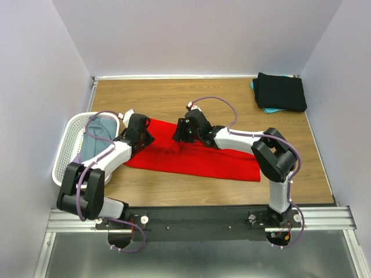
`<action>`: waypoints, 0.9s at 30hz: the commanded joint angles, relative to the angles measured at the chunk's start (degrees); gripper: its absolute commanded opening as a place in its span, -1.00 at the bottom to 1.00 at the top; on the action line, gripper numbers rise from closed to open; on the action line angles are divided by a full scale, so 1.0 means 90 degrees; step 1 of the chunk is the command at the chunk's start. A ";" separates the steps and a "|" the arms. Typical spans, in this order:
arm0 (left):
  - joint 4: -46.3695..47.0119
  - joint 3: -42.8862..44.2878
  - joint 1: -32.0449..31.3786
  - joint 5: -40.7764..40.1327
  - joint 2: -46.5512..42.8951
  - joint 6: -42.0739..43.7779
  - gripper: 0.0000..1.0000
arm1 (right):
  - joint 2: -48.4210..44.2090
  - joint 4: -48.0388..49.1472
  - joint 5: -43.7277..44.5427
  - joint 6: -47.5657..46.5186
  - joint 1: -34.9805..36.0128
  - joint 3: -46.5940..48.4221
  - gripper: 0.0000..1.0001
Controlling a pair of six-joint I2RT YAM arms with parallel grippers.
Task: Fold and stack the t-shirts
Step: Fold the tshirt
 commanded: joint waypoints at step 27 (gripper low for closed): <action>-0.0538 0.0641 -0.0396 -0.0720 -0.0746 0.0381 -0.45 | -0.1317 -0.1012 0.1154 -0.0518 0.0065 -0.0672 0.08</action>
